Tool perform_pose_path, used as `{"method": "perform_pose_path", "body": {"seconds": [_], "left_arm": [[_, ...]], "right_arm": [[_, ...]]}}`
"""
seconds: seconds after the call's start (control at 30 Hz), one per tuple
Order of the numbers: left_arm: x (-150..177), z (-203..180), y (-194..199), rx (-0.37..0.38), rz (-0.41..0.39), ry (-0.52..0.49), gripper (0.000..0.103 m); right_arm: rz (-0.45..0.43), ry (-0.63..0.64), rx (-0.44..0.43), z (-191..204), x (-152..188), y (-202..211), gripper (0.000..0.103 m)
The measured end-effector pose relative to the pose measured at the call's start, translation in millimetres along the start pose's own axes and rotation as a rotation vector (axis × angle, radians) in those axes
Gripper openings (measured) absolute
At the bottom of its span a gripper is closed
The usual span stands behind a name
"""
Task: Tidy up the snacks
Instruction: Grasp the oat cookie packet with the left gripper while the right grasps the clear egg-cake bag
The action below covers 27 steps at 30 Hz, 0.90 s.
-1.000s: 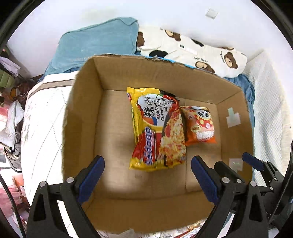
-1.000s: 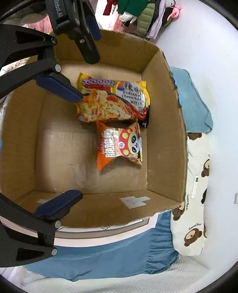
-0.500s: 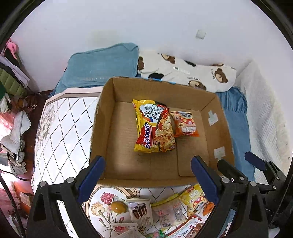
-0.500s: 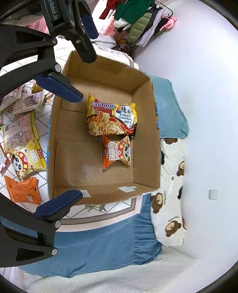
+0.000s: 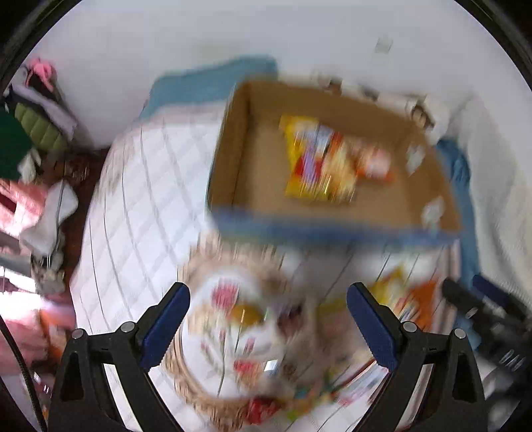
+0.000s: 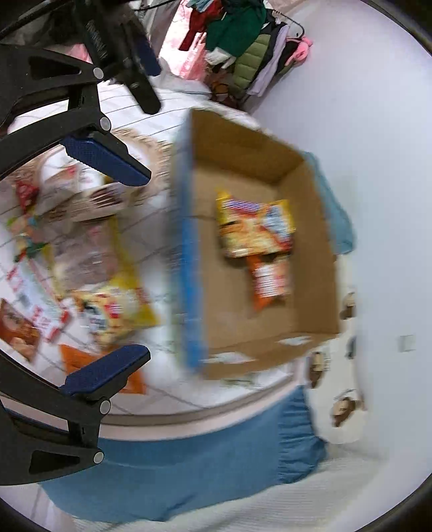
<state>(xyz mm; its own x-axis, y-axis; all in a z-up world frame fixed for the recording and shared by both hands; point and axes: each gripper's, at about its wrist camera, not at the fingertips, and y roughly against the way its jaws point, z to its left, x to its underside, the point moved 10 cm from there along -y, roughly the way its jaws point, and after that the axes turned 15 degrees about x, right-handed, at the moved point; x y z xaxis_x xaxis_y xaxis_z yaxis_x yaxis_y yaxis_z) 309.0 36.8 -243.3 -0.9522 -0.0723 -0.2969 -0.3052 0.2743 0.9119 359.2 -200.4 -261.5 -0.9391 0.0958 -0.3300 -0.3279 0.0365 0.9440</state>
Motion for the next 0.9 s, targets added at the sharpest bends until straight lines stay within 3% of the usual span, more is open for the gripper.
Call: {"method": "perform_pose_path", "body": {"seconds": [0.2, 0.3, 0.37, 0.4, 0.5, 0.53, 0.6, 0.63, 0.73, 0.9], "left_arm": [[118, 45, -87, 0.043, 0.273, 0.169, 0.097], [147, 52, -122, 0.106, 0.350, 0.256, 0.097], [151, 55, -136, 0.125, 0.348, 0.285, 0.092], [152, 58, -142, 0.119, 0.342, 0.295, 0.077], [151, 71, -143, 0.091, 0.315, 0.310, 0.054], [150, 75, -139, 0.084, 0.306, 0.303, 0.052], [148, 85, -128, 0.044, 0.286, 0.278, 0.052], [146, 93, -123, 0.005, 0.272, 0.261, 0.052], [148, 113, -117, -0.045, 0.259, 0.252, 0.052], [153, 121, -127, -0.008, 0.268, 0.270, 0.058]], "right_arm": [[0.153, 0.048, 0.003, 5, 78, -53, 0.091], [0.185, 0.092, 0.010, 20, 101, -74, 0.091], [0.185, 0.130, 0.030, 30, 107, -87, 0.091], [0.185, 0.149, 0.039, 35, 108, -93, 0.091], [0.166, 0.231, 0.105, 49, 108, -111, 0.090], [0.165, 0.254, 0.129, 52, 109, -117, 0.088], [0.186, 0.271, 0.146, 55, 115, -127, 0.070], [0.207, 0.279, 0.158, 55, 121, -133, 0.067], [0.213, 0.276, 0.162, 55, 132, -133, 0.065], [0.314, 0.246, 0.112, 47, 166, -131, 0.064]]}}
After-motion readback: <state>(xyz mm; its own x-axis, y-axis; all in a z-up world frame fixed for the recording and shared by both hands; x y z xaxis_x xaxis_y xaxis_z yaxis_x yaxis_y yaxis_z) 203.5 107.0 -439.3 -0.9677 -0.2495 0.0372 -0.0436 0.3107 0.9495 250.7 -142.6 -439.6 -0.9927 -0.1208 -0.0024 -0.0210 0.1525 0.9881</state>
